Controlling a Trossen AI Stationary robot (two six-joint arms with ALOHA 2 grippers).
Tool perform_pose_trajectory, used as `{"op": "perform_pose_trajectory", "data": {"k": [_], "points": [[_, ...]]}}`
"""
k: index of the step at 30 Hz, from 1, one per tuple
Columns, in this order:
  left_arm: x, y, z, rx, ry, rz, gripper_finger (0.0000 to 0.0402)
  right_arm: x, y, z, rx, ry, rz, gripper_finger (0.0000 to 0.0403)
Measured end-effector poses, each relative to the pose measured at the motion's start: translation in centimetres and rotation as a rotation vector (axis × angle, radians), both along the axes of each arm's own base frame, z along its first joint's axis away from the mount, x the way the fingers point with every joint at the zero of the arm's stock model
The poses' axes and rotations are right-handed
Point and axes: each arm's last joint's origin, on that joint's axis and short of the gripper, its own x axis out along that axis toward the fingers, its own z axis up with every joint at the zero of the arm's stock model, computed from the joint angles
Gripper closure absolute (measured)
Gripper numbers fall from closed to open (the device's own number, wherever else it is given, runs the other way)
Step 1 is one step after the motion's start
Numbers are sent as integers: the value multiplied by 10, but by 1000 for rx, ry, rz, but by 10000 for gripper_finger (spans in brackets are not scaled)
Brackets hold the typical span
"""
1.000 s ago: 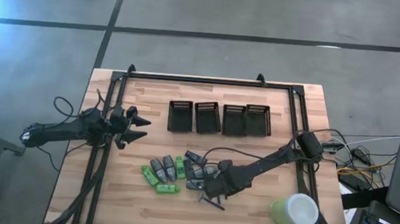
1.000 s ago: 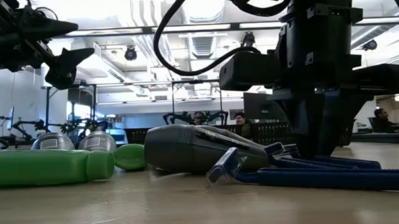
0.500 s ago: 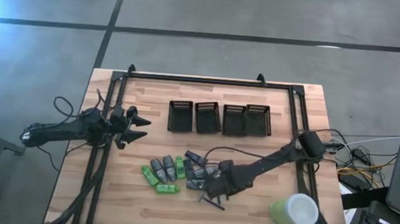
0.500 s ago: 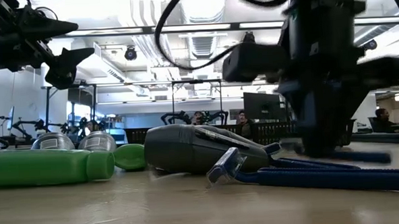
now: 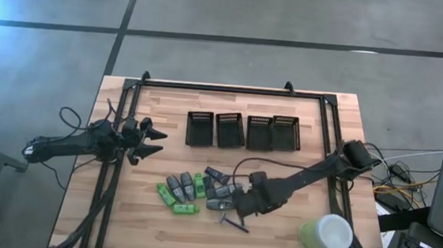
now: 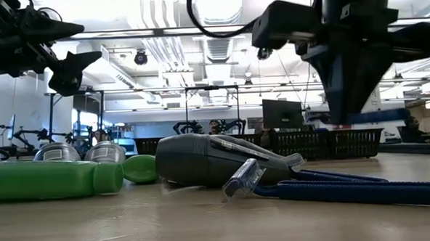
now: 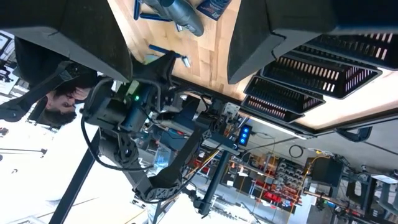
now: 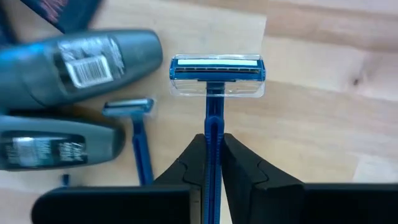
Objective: Pick & Place Travel size toiletries
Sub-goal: Put the razor into the right black basket
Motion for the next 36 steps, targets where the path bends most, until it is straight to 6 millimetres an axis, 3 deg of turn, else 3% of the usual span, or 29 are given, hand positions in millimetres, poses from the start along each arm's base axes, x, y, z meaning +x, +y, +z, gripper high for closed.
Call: {"op": "perform_pose_trajectory", "data": {"k": [13, 17, 27, 36], "points": [[0, 0, 0, 0, 0, 0, 133, -8, -7, 14, -28, -54, -57, 378], [0, 0, 0, 0, 0, 0, 133, -10, -18, 24, -57, -74, -82, 378], [0, 0, 0, 0, 0, 0, 133, -29, -82, 55, -176, -104, -140, 378], [0, 0, 0, 0, 0, 0, 133, -79, -149, 66, -227, -99, -199, 378]]}}
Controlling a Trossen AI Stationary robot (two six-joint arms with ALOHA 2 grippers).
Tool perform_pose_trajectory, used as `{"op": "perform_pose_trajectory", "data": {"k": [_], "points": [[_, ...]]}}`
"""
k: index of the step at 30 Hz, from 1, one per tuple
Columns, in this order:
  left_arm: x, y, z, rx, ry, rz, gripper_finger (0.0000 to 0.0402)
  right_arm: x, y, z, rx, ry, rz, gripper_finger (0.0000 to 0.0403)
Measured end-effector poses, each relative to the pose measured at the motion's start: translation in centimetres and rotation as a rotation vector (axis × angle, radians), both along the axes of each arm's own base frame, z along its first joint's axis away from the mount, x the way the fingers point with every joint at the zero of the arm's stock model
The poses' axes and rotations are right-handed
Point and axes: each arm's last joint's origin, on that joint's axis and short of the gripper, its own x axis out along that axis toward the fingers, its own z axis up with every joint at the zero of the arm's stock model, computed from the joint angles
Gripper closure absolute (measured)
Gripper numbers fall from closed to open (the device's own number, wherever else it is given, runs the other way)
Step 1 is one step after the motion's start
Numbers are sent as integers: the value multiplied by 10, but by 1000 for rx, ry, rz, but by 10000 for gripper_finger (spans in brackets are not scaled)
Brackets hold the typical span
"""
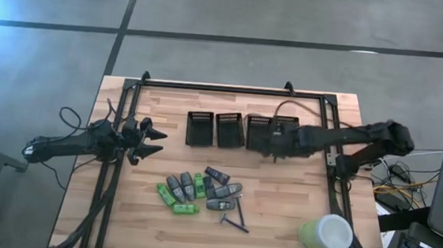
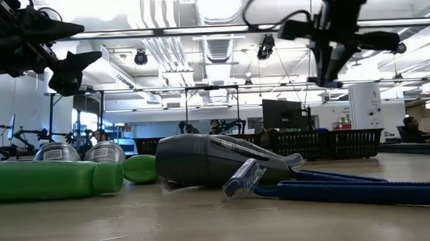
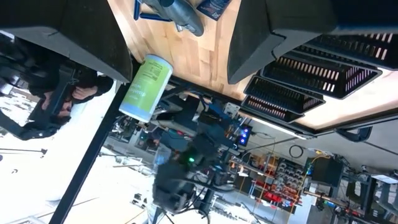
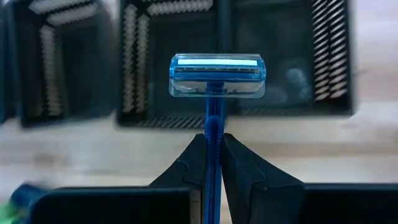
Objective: Pick & Place Travel size toiletries
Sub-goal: Put the razor into the right black basket
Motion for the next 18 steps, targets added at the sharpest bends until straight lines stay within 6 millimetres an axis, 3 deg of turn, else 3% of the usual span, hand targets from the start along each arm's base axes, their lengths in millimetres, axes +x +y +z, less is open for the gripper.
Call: {"op": "perform_pose_trajectory", "data": {"k": [7, 12, 18], "points": [[0, 0, 0, 0, 0, 0, 133, -35, -35, -15, -23, -58, -61, 378], [0, 0, 0, 0, 0, 0, 133, -43, -51, -34, -42, -128, -79, 378], [0, 0, 0, 0, 0, 0, 133, -51, -66, -50, -18, -81, -67, 378]]}}
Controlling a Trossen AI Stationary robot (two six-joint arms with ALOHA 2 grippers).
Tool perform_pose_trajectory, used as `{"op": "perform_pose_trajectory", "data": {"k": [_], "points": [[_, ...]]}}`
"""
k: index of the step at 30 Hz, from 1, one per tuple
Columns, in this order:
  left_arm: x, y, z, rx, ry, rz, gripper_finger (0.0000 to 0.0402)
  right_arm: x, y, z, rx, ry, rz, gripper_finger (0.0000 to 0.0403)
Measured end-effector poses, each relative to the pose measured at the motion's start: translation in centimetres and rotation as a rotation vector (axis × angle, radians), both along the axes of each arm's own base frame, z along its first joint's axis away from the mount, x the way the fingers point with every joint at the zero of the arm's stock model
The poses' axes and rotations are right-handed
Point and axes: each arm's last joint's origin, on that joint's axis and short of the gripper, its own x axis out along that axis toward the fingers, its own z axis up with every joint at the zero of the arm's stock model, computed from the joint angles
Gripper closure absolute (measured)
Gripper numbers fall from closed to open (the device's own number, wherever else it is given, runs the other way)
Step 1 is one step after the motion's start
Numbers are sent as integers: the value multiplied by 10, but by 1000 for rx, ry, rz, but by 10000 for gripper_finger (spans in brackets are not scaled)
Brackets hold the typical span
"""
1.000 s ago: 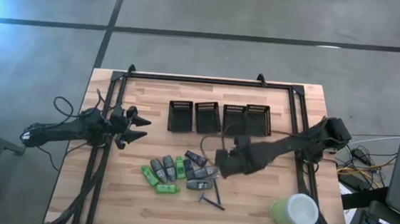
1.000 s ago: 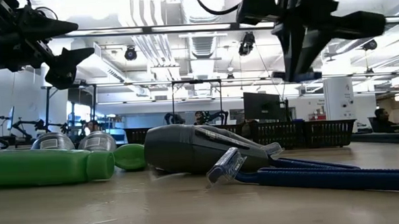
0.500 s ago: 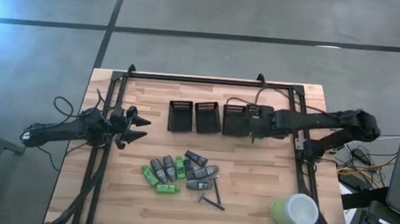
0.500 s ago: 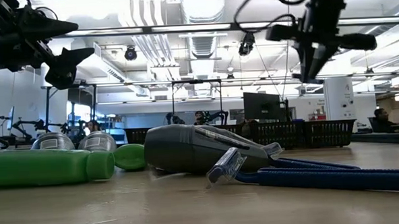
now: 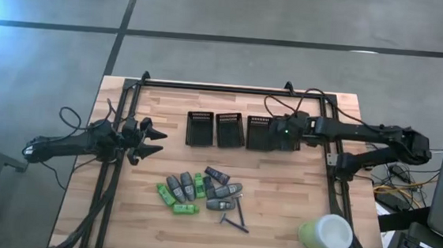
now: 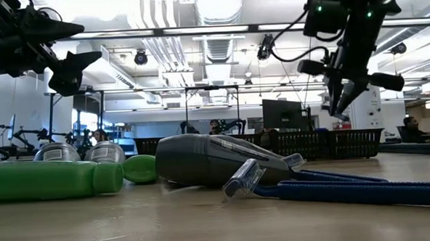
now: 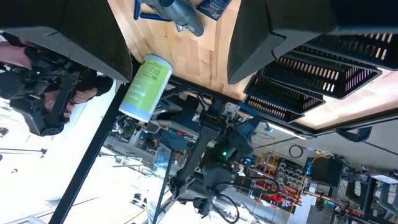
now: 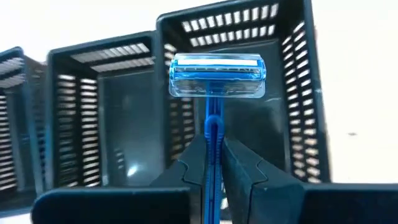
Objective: Pick & Place Travel size toiletries
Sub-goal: Put the razor into the right black basket
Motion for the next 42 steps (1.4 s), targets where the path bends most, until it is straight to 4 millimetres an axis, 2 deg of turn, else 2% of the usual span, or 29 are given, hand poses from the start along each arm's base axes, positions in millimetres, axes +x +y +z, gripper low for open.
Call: {"op": "perform_pose_trajectory", "data": {"k": [10, 14, 23, 36, 42], "points": [[0, 0, 0, 0, 0, 0, 133, -14, -33, 0, 11, 46, -2, 378], [0, 0, 0, 0, 0, 0, 133, -18, -40, -7, 46, 43, 4, 378], [0, 0, 0, 0, 0, 0, 133, -15, -47, -39, 117, 25, 44, 378], [0, 0, 0, 0, 0, 0, 133, -6, -56, -60, 177, 113, 95, 369], [0, 0, 0, 0, 0, 0, 133, -4, -57, -61, 174, 105, 98, 329]]}}
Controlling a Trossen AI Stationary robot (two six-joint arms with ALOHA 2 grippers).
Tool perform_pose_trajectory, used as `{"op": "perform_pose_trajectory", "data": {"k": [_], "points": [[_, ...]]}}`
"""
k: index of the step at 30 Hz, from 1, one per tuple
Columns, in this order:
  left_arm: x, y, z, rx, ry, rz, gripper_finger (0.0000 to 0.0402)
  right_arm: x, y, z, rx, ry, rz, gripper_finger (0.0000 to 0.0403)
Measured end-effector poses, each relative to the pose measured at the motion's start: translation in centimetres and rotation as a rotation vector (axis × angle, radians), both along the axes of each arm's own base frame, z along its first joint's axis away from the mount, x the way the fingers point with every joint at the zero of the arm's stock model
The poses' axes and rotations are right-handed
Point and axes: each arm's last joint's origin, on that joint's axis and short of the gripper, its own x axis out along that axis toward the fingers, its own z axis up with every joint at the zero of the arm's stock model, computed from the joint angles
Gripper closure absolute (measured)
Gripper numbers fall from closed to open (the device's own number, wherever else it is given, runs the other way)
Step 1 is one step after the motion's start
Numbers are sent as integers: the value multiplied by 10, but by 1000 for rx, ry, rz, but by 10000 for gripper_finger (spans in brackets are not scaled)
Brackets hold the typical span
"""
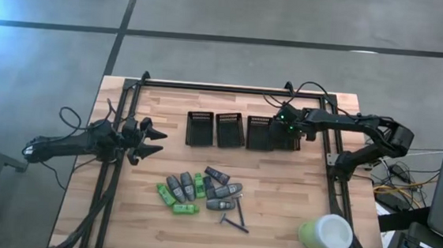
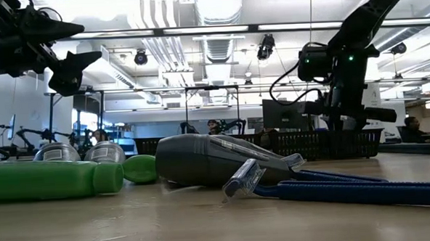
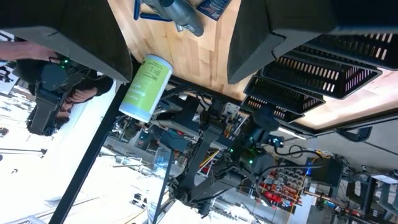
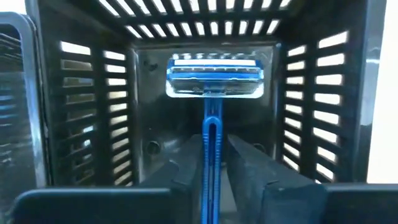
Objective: Pick & Place Travel size toiletries
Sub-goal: Put the razor into the right black basket
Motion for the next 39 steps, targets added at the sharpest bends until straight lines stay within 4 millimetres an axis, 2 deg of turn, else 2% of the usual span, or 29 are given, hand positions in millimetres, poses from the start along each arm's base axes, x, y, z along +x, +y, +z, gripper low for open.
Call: {"op": "perform_pose_trajectory", "data": {"k": [10, 15, 20, 25, 33, 39], "points": [[0, 0, 0, 0, 0, 0, 133, 0, 1, 6, -28, -11, 11, 217], [0, 0, 0, 0, 0, 1, 133, 6, 4, 28, -92, -79, 48, 180], [0, 0, 0, 0, 0, 0, 133, 11, 13, 51, -135, -141, 61, 162], [0, 0, 0, 0, 0, 0, 133, 23, 38, 56, -103, -179, 94, 160], [0, 0, 0, 0, 0, 0, 133, 42, 96, 47, -2, -207, 131, 176], [0, 0, 0, 0, 0, 0, 133, 51, 131, 36, 54, -209, 141, 178]]}}
